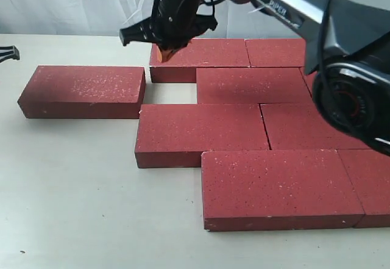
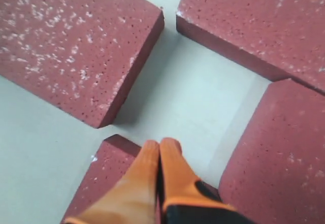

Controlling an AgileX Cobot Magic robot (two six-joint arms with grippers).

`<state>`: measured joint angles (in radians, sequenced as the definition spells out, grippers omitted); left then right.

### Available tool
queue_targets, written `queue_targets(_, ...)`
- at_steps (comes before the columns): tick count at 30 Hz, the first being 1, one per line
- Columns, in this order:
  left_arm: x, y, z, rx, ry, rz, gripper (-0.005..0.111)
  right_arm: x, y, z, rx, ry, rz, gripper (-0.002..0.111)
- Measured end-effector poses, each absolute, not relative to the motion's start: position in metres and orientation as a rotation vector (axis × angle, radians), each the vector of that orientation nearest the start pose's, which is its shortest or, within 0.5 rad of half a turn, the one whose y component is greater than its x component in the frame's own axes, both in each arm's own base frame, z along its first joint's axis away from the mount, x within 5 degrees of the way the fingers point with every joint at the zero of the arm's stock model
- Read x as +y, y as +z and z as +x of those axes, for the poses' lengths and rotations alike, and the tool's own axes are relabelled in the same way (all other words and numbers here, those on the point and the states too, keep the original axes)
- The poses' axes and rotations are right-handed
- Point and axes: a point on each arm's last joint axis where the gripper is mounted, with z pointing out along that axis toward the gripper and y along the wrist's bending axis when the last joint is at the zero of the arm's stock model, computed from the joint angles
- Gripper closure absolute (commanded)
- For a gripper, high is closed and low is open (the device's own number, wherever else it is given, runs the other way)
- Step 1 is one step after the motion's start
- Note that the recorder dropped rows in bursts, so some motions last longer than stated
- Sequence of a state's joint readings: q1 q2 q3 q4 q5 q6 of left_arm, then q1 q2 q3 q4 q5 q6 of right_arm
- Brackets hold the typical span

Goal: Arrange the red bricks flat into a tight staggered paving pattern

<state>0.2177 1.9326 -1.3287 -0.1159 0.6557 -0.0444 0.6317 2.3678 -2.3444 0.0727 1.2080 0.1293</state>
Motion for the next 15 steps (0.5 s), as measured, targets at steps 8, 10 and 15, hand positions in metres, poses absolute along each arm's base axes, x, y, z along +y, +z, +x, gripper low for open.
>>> queue_targets(8,0.063,0.261,0.348,2.538,-0.188,-0.511,0.107,0.294,0.270,0.378,2.753,0.414,-0.683,0.109)
queue_targets(10,0.059,0.273,0.335,2.502,-0.210,-0.517,0.107,0.286,0.266,0.367,2.797,0.393,-0.695,0.109)
queue_targets(15,0.030,0.285,0.311,2.457,-0.234,-0.418,0.107,0.257,0.276,0.331,2.815,0.334,-0.717,0.109)
